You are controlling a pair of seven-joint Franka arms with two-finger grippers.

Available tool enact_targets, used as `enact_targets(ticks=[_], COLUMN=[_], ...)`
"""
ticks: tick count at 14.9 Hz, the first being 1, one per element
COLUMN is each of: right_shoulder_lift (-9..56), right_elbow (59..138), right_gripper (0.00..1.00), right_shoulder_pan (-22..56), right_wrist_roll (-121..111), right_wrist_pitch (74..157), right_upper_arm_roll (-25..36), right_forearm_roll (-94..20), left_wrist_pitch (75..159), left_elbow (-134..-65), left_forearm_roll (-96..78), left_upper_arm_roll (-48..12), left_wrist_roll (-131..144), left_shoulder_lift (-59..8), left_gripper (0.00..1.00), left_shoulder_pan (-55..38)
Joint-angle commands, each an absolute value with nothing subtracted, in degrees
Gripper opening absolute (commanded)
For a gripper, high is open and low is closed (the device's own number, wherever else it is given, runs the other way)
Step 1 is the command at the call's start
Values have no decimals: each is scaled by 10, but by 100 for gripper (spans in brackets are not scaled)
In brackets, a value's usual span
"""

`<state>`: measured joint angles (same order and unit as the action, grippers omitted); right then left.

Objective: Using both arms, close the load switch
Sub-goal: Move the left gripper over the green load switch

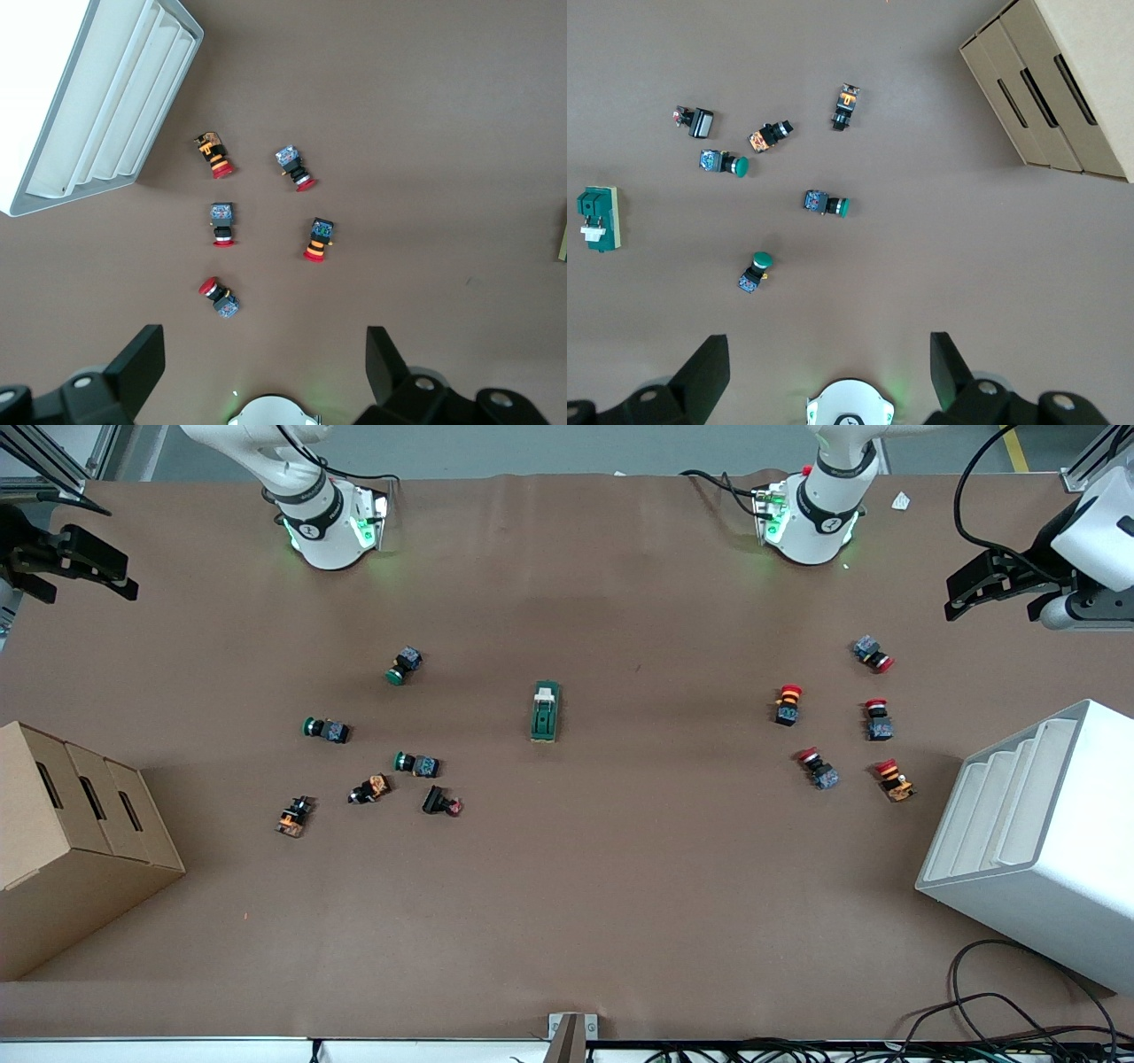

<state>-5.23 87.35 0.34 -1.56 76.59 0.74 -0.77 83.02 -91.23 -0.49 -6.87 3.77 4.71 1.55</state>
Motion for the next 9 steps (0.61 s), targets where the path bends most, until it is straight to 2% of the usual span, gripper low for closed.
enact_targets(ticks=[1, 3, 6, 9], right_shoulder_lift=[-62, -62, -62, -62], right_elbow=[882, 882, 882, 882], right_gripper=[100, 100, 100, 100], right_shoulder_pan=[4, 4, 4, 3], right_wrist_roll=[-19, -15, -11, -11], right_wrist_pitch=[772, 771, 768, 771], right_upper_arm_roll=[8, 8, 9, 10], right_forearm_roll=[3, 4, 4, 4], left_wrist_pitch=[828, 828, 827, 860], left_elbow=[-902, -891, -828, -831], left_forearm_roll=[1, -1, -3, -14], left_upper_arm_roll=[-71, -69, -70, -88], left_wrist_roll=[46, 44, 46, 76], left_shoulder_lift=[46, 36, -24, -58], left_gripper=[100, 100, 100, 100], left_shoulder_pan=[16, 18, 11, -3])
